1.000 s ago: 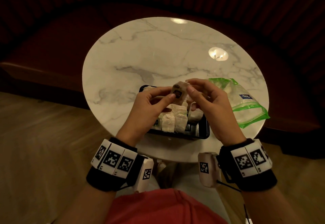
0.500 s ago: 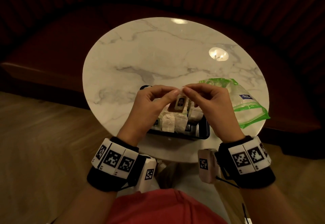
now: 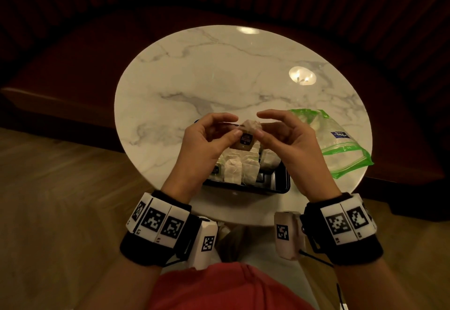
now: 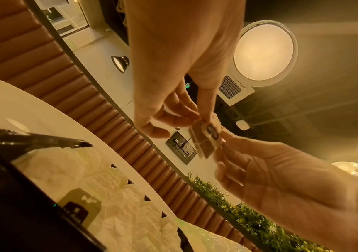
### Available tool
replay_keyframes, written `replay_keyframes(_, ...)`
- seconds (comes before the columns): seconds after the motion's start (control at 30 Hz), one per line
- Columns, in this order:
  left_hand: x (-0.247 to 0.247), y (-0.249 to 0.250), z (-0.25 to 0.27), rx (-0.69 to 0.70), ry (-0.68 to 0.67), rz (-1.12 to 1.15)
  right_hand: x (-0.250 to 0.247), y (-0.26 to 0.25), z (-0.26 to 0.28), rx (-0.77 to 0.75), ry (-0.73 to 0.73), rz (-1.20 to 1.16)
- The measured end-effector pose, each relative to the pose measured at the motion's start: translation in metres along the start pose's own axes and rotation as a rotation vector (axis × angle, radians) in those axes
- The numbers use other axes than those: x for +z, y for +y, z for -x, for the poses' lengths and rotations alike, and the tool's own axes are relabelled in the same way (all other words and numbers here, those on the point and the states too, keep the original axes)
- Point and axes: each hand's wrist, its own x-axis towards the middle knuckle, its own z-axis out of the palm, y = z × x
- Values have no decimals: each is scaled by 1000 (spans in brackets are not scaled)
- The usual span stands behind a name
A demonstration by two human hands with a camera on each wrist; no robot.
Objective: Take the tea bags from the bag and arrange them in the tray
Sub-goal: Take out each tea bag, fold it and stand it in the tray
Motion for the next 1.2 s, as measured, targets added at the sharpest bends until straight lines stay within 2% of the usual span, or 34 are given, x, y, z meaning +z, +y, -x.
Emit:
replay_keyframes(0.27,-1,-1,1,-12,0,-5,-1,-3,0,14,-2,-49)
replay_keyframes(0.4,-1,1,1,-7,-48,-9,-2,-2,-2,5,57,-39)
replay_keyframes(0.6,-2,-1,-1,-58,16,-9,0,-2,-1,-12,-3,-49)
replay_keyframes(0.73,1,2,0,-8,-3,-17,0,2,-3,-39,19,-12)
replay_keyframes(0.9,-1,1,0,19,15,-1,0,1,-3,-43,-50,61)
replay_keyframes(1.03,2,6,4,13,-78,-1,-2,2,-5,-75,-82,62)
replay_keyframes(1.2,3,1,2,-23,-124,22,-1,1,-5,-92,-155,11)
